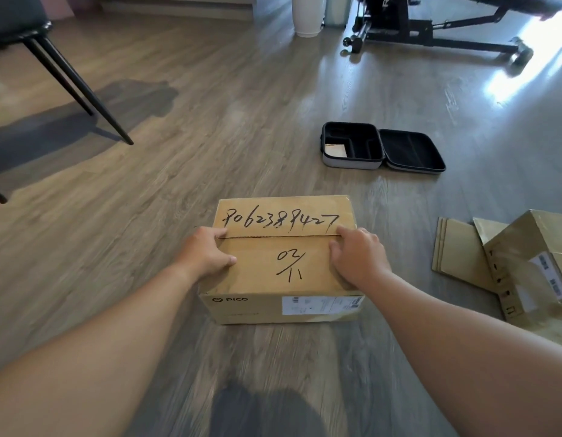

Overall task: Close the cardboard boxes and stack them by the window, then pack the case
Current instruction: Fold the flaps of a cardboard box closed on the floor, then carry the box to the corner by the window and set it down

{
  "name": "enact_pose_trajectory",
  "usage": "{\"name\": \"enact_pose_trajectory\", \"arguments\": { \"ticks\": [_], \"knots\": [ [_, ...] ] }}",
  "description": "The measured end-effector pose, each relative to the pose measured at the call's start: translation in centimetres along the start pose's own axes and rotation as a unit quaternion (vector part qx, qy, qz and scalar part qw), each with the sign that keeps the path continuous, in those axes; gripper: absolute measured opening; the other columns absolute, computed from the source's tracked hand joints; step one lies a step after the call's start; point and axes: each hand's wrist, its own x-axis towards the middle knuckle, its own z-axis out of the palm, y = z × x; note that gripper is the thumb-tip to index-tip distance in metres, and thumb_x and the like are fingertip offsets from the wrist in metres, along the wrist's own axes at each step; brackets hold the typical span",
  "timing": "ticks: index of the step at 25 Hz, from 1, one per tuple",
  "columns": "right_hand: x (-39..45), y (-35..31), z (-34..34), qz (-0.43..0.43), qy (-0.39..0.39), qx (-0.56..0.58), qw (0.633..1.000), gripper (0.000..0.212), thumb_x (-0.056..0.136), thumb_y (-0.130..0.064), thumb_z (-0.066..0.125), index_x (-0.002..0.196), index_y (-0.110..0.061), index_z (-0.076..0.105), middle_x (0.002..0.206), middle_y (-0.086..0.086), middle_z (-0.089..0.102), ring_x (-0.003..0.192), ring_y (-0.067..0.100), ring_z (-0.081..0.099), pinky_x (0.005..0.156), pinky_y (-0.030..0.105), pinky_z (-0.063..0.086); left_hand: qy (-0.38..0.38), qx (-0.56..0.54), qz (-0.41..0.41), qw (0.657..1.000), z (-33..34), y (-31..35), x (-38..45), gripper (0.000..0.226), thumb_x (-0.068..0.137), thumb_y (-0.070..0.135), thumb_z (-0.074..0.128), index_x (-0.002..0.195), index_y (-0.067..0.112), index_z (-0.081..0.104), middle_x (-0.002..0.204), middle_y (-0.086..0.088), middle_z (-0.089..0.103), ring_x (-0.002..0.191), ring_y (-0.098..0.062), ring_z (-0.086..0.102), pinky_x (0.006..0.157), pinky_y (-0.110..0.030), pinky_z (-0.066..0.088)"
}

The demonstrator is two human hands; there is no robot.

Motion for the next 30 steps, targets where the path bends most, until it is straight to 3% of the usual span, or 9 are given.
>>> {"name": "enact_pose_trajectory", "arguments": {
  "ticks": [3, 7, 10, 13, 19, 21, 24, 30],
  "knots": [
    [1.7, -3.7, 0.2, -0.035, 0.007, 0.008, 0.999, 0.026, 0.097, -0.037, 0.051, 0.115, -0.02, 0.059, 0.089, 0.0, 0.045, 0.077, 0.021, 0.046, 0.066, 0.032, 0.035, 0.047, -0.008, -0.021, 0.999, -3.6, -1.2, 0.1, 0.077, 0.071, 0.019, 0.088, 0.141, 0.019, 0.057, 0.142, -0.007, 0.058, 0.127, -0.026, 0.055, 0.102, -0.031, 0.041],
    [3.4, -10.1, -1.0, -0.072, -0.043, 0.023, 0.996, 0.04, 0.096, -0.04, 0.053, 0.131, -0.021, 0.051, 0.1, 0.0, 0.042, 0.085, 0.022, 0.046, 0.073, 0.033, 0.037, 0.102, -0.029, -0.055, 0.993, -8.8, -2.8, -1.4, 0.074, 0.075, 0.018, 0.083, 0.143, 0.02, 0.055, 0.143, -0.007, 0.056, 0.128, -0.027, 0.053, 0.098, -0.03, 0.041],
    [3.6, -15.5, -3.8, -0.104, -0.1, 0.018, 0.989, 0.049, 0.096, -0.041, 0.055, 0.139, -0.022, 0.044, 0.114, 0.006, 0.049, 0.104, 0.029, 0.054, 0.08, 0.035, 0.04, 0.126, -0.059, -0.094, 0.986, -14.1, -3.8, -4.3, 0.075, 0.075, 0.019, 0.083, 0.144, 0.022, 0.054, 0.142, -0.006, 0.057, 0.126, -0.027, 0.054, 0.1, -0.033, 0.043],
    [3.1, -23.0, -8.9, -0.148, -0.125, 0.013, 0.981, 0.049, 0.096, -0.042, 0.055, 0.139, -0.022, 0.044, 0.119, 0.008, 0.052, 0.1, 0.026, 0.053, 0.08, 0.036, 0.042, 0.167, -0.075, -0.139, 0.973, -22.2, -3.9, -9.1, 0.075, 0.073, 0.02, 0.085, 0.141, 0.023, 0.056, 0.136, -0.005, 0.062, 0.12, -0.025, 0.058, 0.095, -0.034, 0.045],
    [-0.4, -40.9, -22.4, -0.25, -0.161, 0.023, 0.955, 0.044, 0.093, -0.04, 0.059, 0.132, -0.021, 0.05, 0.102, -0.002, 0.043, 0.087, 0.02, 0.045, 0.076, 0.032, 0.04, 0.233, -0.071, -0.223, 0.944, -40.8, -1.1, -23.6, 0.072, 0.072, 0.024, 0.084, 0.139, 0.023, 0.058, 0.131, -0.002, 0.065, 0.096, -0.012, 0.053, 0.082, -0.026, 0.039],
    [-3.0, -48.0, -27.5, -0.291, -0.185, 0.02, 0.938, 0.045, 0.092, -0.042, 0.059, 0.131, -0.021, 0.05, 0.106, 0.001, 0.051, 0.088, 0.024, 0.054, 0.077, 0.033, 0.044, 0.257, -0.063, -0.258, 0.929, -47.6, -0.1, -30.3, 0.063, 0.074, 0.024, 0.081, 0.134, 0.023, 0.063, 0.126, -0.002, 0.067, 0.099, -0.016, 0.058, 0.08, -0.024, 0.04],
    [-7.6, -59.2, -34.4, -0.355, -0.209, 0.021, 0.911, 0.05, 0.09, -0.045, 0.06, 0.132, -0.02, 0.05, 0.12, 0.009, 0.059, 0.105, 0.032, 0.06, 0.086, 0.037, 0.047, 0.293, -0.066, -0.307, 0.903, -57.3, 0.9, -40.2, 0.05, 0.078, 0.021, 0.073, 0.128, 0.022, 0.066, 0.122, -0.004, 0.067, 0.107, -0.024, 0.062, 0.081, -0.025, 0.045],
    [-18.2, -79.3, -41.1, -0.46, -0.245, -0.033, 0.853, 0.052, 0.09, -0.051, 0.058, 0.131, -0.02, 0.056, 0.12, 0.007, 0.065, 0.108, 0.03, 0.061, 0.078, 0.032, 0.042, 0.356, -0.033, -0.392, 0.848, -72.0, -2.7, -56.5, 0.028, 0.077, 0.021, 0.053, 0.099, 0.021, 0.069, 0.102, -0.005, 0.07, 0.091, -0.03, 0.061, 0.079, -0.034, 0.053]
  ]
}}
